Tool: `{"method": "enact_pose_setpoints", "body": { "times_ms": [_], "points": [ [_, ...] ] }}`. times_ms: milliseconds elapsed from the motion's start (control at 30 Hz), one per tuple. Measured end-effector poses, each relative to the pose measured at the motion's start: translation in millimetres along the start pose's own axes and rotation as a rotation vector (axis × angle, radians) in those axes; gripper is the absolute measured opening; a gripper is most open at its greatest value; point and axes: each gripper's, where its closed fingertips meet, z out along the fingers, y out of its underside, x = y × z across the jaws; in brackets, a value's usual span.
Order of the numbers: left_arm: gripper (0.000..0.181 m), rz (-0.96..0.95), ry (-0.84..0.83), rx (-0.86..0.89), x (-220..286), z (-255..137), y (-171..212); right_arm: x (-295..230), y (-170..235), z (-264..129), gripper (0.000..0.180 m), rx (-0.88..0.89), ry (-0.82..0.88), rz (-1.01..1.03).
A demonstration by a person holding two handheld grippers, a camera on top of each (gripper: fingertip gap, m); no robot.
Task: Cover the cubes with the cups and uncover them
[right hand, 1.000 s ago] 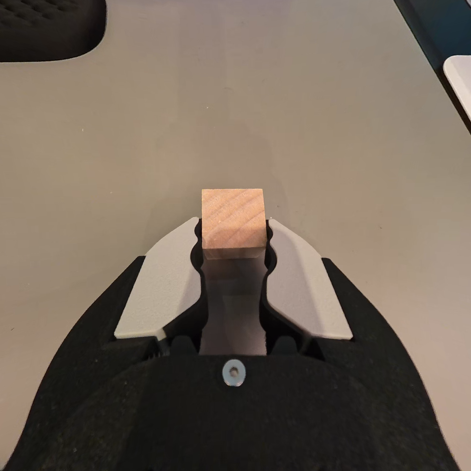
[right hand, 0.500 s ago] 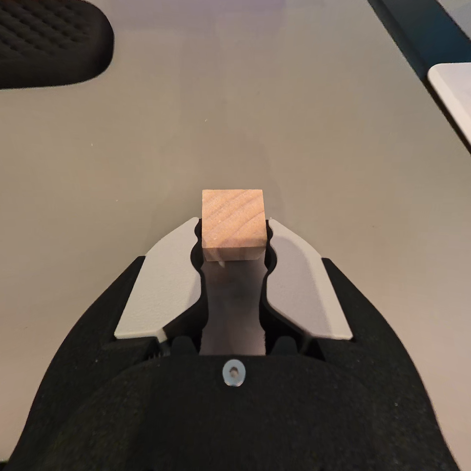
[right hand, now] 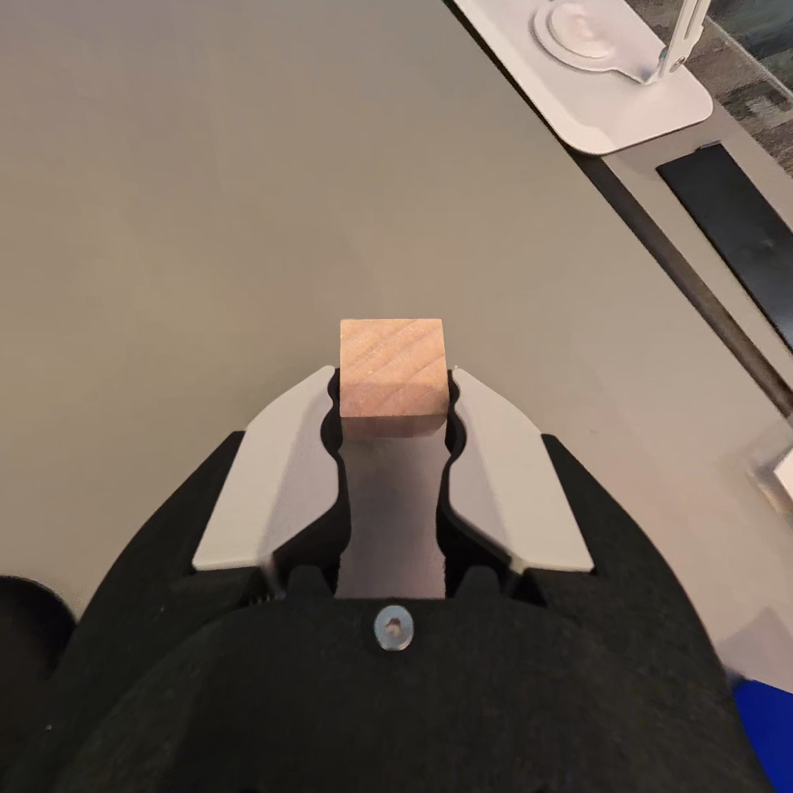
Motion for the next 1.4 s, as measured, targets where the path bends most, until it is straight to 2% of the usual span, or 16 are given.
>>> {"method": "enact_pose_setpoints", "body": {
  "times_ms": [100, 267, 433, 600, 900, 1100, 1400],
  "points": [
    [0.043, 0.124, 0.087, 0.001, 39, 21, -37, -3, 4, -1, 0.045, 0.001, -0.053, -0.042],
    [0.043, 0.31, 0.178, -0.001, 97, 67, -84, -17, 2, 9, 0.045, -0.001, -0.259, -0.05],
    [0.043, 0.443, 0.226, 0.0, 133, 107, -116, -9, 7, 25, 0.045, -0.012, -0.311, -0.104],
    [0.043, 0.573, 0.271, -0.043, 153, 133, -137, -1, 7, 28, 0.045, 0.007, -0.313, -0.178],
    [0.042, 0.79, 0.343, -0.021, 191, 176, -177, 7, 12, 23, 0.045, -0.023, -0.295, -0.242],
    [0.042, 0.881, 0.333, -0.077, 208, 209, -188, 7, 13, 23, 0.045, -0.037, -0.292, -0.25],
    [0.042, 0.961, 0.314, -0.117, 223, 235, -193, 3, 14, 23, 0.045, -0.038, -0.315, -0.231]
  ]
}}
